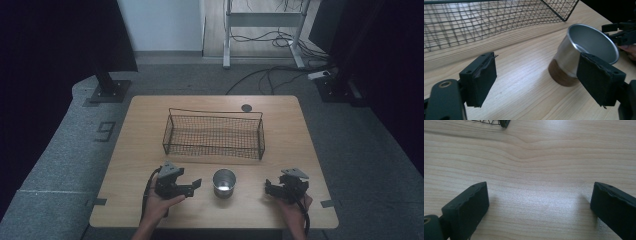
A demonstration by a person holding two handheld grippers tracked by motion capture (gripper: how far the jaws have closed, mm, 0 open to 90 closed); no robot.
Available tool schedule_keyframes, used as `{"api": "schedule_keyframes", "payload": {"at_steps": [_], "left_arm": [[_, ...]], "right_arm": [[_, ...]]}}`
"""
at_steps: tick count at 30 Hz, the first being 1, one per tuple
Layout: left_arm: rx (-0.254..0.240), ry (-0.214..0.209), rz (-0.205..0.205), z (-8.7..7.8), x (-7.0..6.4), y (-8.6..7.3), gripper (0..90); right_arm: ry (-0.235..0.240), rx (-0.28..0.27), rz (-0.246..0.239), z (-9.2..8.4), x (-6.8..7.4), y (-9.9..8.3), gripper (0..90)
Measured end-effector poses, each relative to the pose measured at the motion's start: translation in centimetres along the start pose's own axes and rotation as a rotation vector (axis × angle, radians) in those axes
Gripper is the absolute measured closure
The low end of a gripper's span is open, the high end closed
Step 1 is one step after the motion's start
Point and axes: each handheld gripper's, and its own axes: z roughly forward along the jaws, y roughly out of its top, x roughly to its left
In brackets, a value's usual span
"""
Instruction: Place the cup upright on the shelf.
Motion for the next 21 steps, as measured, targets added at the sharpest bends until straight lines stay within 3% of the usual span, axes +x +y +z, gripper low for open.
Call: {"api": "schedule_keyframes", "payload": {"at_steps": [21], "left_arm": [[0.014, -0.045, 0.046, 1.0, -2.6, 1.1, 10.3]], "right_arm": [[0.000, 0.000, 0.000, 0.0, 0.0, 0.0, 1.9]]}}
